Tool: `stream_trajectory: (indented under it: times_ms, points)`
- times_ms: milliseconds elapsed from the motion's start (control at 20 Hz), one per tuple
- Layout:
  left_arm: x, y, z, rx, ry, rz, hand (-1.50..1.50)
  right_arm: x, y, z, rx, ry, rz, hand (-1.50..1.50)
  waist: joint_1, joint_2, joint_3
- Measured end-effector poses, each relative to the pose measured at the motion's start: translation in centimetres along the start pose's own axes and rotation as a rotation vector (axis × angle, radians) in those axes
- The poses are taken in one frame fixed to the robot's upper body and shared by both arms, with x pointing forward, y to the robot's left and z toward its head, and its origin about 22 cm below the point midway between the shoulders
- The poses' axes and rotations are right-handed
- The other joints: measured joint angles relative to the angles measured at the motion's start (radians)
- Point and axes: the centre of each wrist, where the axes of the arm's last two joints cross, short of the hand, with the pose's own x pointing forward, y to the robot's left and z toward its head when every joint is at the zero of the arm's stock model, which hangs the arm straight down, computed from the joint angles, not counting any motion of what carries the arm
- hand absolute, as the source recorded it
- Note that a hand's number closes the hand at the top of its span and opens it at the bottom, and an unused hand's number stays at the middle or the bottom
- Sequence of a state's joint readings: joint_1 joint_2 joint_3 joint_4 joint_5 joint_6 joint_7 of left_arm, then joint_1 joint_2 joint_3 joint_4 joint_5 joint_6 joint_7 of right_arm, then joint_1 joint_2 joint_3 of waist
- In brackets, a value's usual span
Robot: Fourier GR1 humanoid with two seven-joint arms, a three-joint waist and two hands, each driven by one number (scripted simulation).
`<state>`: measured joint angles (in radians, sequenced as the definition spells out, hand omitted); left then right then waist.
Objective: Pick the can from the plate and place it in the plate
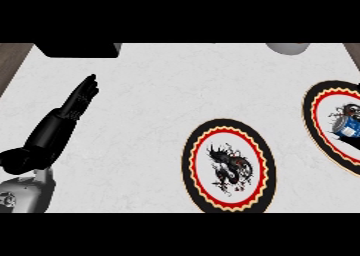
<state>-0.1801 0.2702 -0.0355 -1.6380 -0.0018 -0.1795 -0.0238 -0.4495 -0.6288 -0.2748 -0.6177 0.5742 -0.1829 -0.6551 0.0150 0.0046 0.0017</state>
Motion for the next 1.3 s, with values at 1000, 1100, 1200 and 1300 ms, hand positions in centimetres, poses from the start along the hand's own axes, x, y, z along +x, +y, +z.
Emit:
stream_trajectory:
  times_ms: [1000, 1100, 1200, 1300]
  points:
    - [0.3, 0.2, 0.0, 0.013, 0.005, -0.007, 0.00, -6.3, -10.3, 5.1, -0.059, 0.051, -0.738, -1.50, -0.013, -0.002, 0.001]
    - [0.3, 0.0, 0.1, 0.010, 0.006, -0.002, 0.00, -6.8, -11.9, 5.9, -0.061, 0.068, -0.739, -1.50, -0.012, -0.001, 0.001]
    - [-0.1, 0.1, 0.5, 0.009, 0.007, -0.002, 0.00, -7.1, -13.3, 6.7, -0.063, 0.077, -0.731, -1.50, -0.012, -0.001, 0.002]
    - [-0.1, 0.0, 0.5, 0.009, 0.002, 0.000, 0.00, -7.5, -14.0, 7.5, -0.066, 0.090, -0.722, -1.50, -0.011, 0.000, 0.003]
